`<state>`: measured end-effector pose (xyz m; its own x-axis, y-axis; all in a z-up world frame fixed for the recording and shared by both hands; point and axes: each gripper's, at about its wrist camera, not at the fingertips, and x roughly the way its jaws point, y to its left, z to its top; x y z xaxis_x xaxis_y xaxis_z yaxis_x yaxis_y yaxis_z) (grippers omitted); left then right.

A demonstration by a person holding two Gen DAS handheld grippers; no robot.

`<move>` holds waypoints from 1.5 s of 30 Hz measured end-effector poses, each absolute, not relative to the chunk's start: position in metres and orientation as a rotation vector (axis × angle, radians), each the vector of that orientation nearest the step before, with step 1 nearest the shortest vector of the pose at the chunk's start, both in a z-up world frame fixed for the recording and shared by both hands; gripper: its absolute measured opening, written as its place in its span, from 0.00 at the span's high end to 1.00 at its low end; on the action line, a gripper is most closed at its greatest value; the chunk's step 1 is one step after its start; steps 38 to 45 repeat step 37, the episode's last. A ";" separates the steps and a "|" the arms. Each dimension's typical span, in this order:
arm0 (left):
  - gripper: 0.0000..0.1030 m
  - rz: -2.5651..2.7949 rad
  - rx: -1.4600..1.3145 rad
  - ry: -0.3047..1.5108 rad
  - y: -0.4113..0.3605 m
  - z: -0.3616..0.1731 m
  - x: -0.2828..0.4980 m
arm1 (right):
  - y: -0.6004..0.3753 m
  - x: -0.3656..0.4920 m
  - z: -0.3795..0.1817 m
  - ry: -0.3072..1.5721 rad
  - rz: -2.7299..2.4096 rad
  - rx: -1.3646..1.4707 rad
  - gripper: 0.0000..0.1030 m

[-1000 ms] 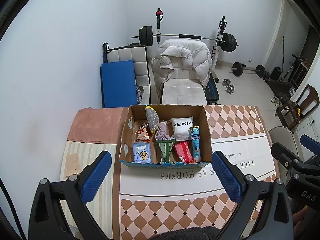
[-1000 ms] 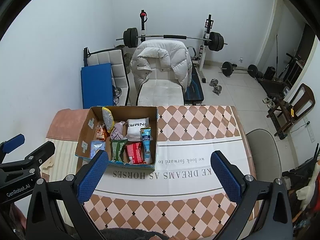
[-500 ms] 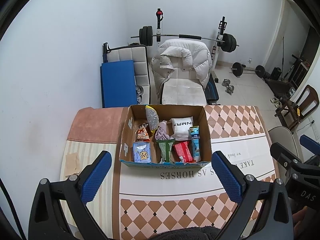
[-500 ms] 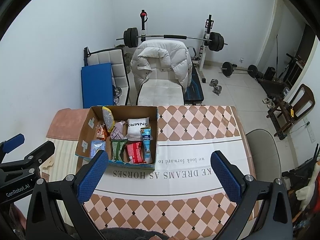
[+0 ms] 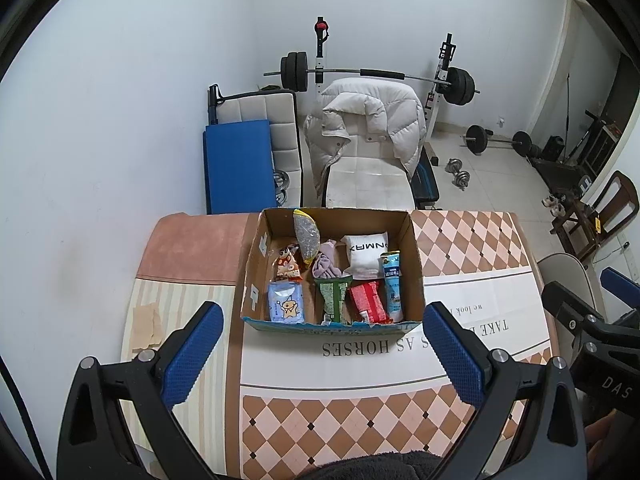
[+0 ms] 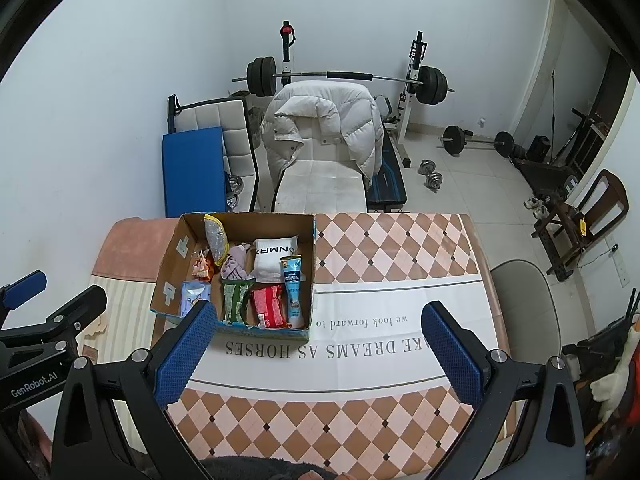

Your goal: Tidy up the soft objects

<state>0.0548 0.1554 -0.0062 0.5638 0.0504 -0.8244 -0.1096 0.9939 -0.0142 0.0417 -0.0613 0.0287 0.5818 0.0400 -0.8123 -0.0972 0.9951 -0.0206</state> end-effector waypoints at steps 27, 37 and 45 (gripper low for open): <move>0.01 0.106 -0.062 0.954 0.159 -0.003 0.050 | -0.064 0.038 0.028 0.949 0.076 -0.059 0.00; 0.01 0.110 -0.064 0.950 0.162 -0.002 0.047 | -0.065 0.038 0.028 0.950 0.077 -0.062 0.00; 0.01 0.110 -0.064 0.950 0.162 -0.002 0.047 | -0.065 0.038 0.028 0.950 0.077 -0.062 0.00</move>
